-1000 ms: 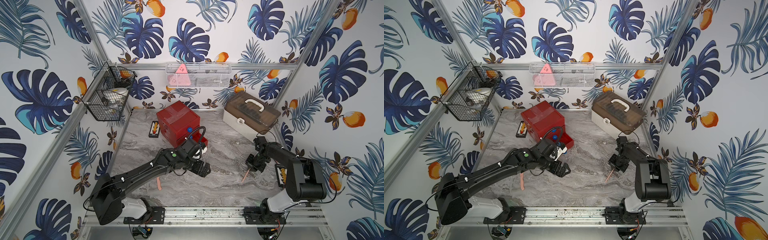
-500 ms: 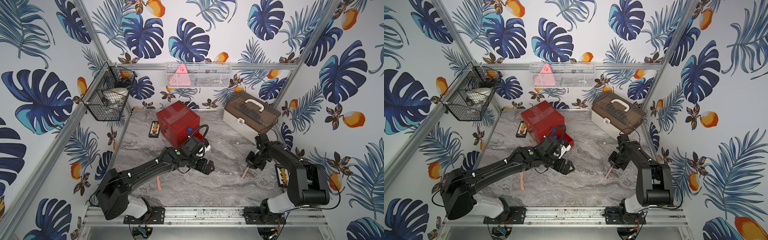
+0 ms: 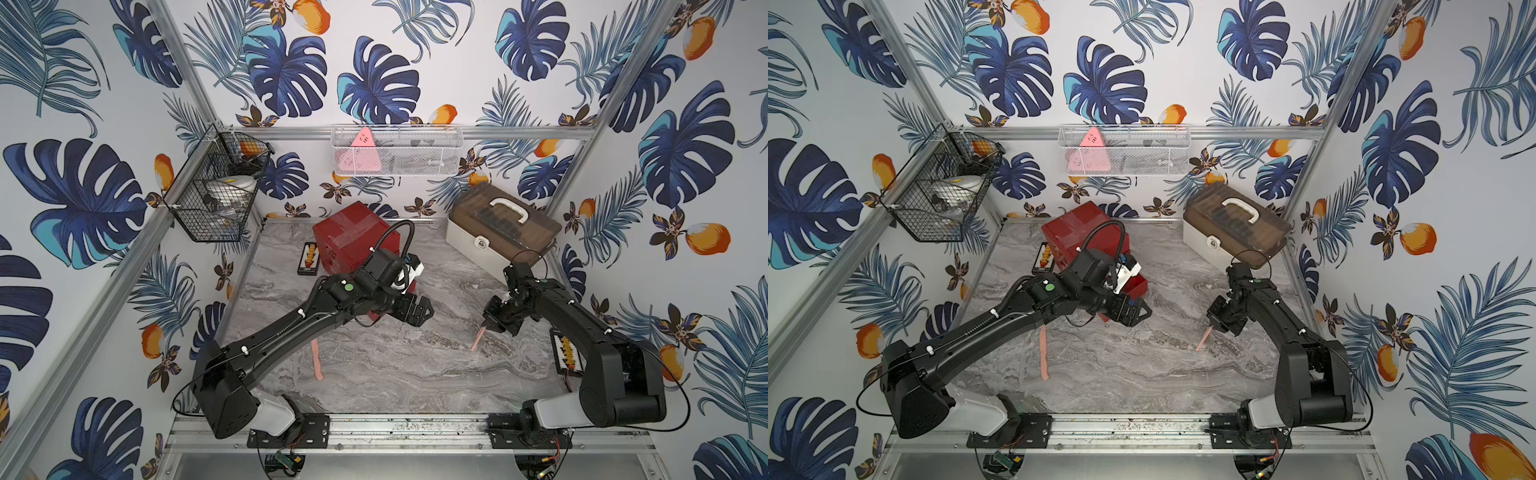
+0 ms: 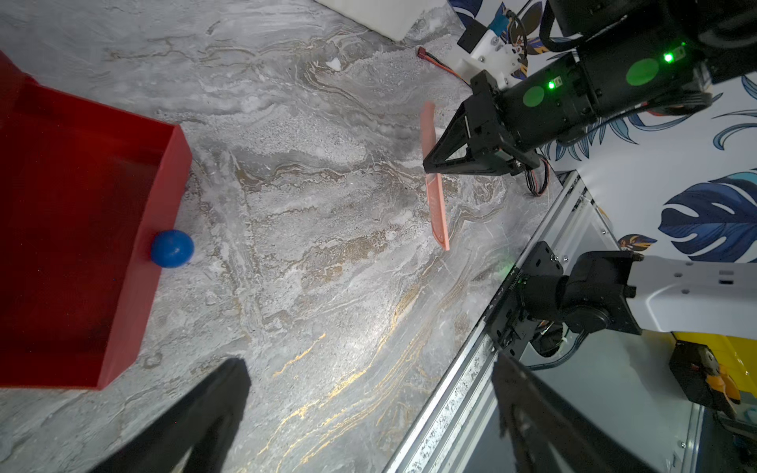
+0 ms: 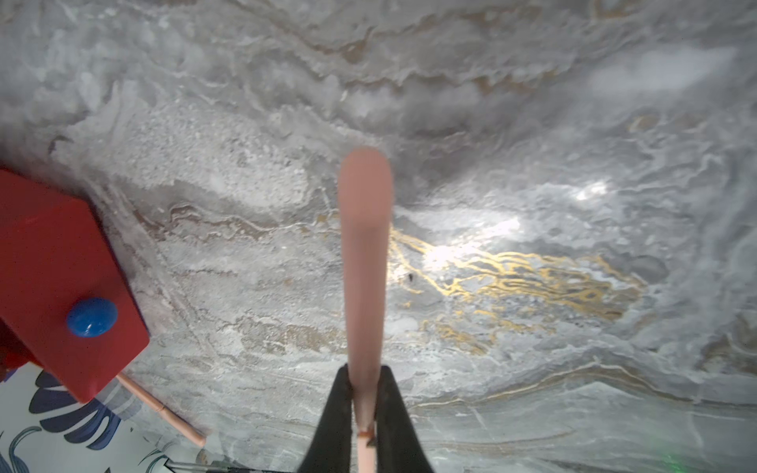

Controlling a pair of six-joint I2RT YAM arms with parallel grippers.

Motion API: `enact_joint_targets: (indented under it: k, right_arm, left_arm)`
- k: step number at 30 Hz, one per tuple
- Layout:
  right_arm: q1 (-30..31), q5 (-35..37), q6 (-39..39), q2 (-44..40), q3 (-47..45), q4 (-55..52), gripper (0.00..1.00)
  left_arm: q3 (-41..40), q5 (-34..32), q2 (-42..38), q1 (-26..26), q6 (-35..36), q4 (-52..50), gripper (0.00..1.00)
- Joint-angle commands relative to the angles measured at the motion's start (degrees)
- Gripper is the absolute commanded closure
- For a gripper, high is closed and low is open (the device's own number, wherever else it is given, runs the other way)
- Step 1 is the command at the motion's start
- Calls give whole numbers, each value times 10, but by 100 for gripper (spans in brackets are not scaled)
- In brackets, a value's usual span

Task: Place the fruit knives into the drawer by color
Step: Pick up the fruit knife from the center of the board, then place the fruit knife in the drawer.

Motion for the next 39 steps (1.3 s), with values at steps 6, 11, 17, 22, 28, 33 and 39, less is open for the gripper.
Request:
enact_joint_targets:
  k: [6, 11, 17, 22, 28, 33, 39]
  right_arm:
    - [105, -15, 98, 44, 88, 25, 100]
    - [155, -25, 141, 92, 143, 64, 100]
    - [211, -40, 190, 135, 190, 140, 100]
    - [240, -52, 229, 157, 200, 220, 100]
    - [277, -58, 259, 194, 236, 282, 100]
    - [287, -67, 307, 232, 241, 324, 100]
    - [288, -69, 343, 263, 236, 376, 100]
  left_arm:
    - [37, 12, -15, 58, 47, -61, 1]
    - [53, 15, -26, 94, 68, -90, 1]
    - [45, 14, -49, 127, 83, -105, 1]
    - [34, -3, -69, 136, 86, -116, 1]
    - [21, -30, -89, 150, 87, -134, 1]
    - [6, -28, -102, 160, 82, -137, 1]
    - [-7, -29, -112, 164, 81, -142, 1]
